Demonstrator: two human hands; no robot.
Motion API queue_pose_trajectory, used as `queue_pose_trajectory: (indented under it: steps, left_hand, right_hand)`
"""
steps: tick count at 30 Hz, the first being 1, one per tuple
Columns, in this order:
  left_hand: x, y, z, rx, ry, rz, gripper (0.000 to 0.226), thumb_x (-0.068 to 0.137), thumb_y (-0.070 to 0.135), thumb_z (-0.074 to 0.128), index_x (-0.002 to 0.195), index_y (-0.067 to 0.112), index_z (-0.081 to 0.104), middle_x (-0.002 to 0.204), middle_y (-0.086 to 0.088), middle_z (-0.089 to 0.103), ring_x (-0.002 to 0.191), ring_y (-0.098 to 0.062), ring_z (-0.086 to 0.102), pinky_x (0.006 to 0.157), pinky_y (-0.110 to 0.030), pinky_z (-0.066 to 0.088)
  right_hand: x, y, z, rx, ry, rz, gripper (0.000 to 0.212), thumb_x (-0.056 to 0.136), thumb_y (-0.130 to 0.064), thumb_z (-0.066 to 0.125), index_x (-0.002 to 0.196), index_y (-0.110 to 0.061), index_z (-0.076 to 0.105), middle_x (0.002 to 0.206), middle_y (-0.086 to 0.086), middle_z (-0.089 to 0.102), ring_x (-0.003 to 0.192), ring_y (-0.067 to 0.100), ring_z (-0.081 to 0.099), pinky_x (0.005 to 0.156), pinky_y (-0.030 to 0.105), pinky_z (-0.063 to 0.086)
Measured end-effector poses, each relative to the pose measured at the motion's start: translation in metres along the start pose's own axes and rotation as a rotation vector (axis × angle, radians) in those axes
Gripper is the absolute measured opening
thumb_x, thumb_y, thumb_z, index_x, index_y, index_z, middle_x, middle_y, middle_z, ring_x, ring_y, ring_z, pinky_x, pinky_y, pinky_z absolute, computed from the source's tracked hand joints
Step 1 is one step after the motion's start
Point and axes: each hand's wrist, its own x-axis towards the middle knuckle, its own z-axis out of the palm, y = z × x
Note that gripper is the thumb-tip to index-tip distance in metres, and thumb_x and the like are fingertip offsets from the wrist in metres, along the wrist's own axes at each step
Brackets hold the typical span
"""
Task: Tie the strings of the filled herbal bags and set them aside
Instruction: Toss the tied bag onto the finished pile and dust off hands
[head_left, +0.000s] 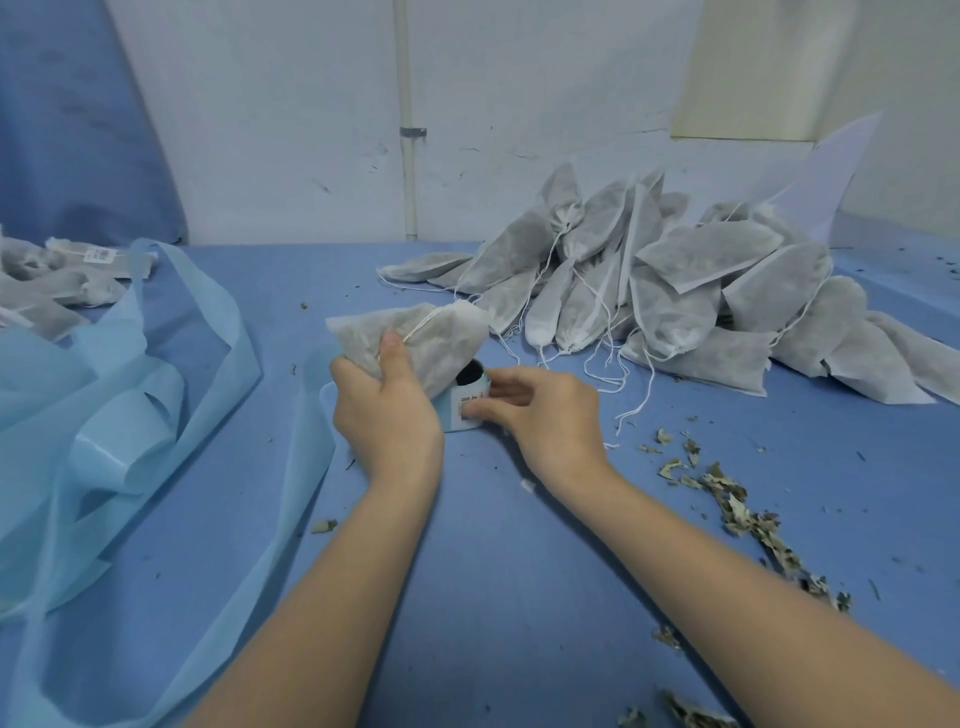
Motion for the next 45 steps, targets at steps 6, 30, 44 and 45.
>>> queue_pose_trajectory:
  steps: [6, 30, 44, 45]
  left_hand:
    - [-0.001, 0.001, 0.0, 0.024, 0.001, -0.018, 0.03, 0.096, 0.036, 0.047, 0.09, 0.007, 0.042, 0.073, 0.009, 0.042, 0.073, -0.019, 0.041, 0.055, -0.022, 0.023]
    - [-0.003, -0.001, -0.001, 0.053, -0.016, 0.062, 0.03, 0.095, 0.037, 0.048, 0.09, 0.009, 0.041, 0.072, 0.01, 0.044, 0.073, -0.02, 0.044, 0.053, -0.026, 0.024]
    - [-0.009, 0.003, -0.01, 0.037, -0.342, 0.386, 0.019, 0.087, 0.029, 0.065, 0.076, 0.025, 0.05, 0.057, 0.015, 0.052, 0.054, 0.003, 0.047, 0.053, -0.01, 0.035]
    - [-0.01, 0.003, -0.01, 0.025, -0.38, 0.37, 0.019, 0.086, 0.029, 0.067, 0.075, 0.027, 0.051, 0.058, 0.015, 0.053, 0.055, 0.002, 0.046, 0.054, -0.012, 0.035]
  right_hand:
    - [0.0, -0.001, 0.001, 0.007, 0.047, 0.037, 0.019, 0.067, -0.006, 0.083, 0.081, -0.014, 0.074, 0.063, -0.019, 0.064, 0.057, -0.013, 0.059, 0.062, 0.001, 0.042]
    - [-0.027, -0.024, -0.008, -0.307, -0.242, -0.07, 0.017, 0.067, -0.033, 0.085, 0.076, -0.025, 0.073, 0.129, 0.004, 0.054, 0.117, 0.014, 0.052, 0.091, 0.023, 0.041]
    - [-0.015, -0.044, -0.049, -0.349, 0.01, -0.538, 0.012, 0.071, -0.023, 0.082, 0.074, -0.016, 0.072, 0.121, -0.002, 0.053, 0.096, 0.016, 0.046, 0.091, 0.008, 0.027]
    - [-0.015, -0.043, -0.05, -0.318, 0.022, -0.535, 0.012, 0.071, -0.023, 0.081, 0.075, -0.017, 0.071, 0.119, -0.002, 0.054, 0.095, 0.016, 0.047, 0.09, 0.009, 0.029]
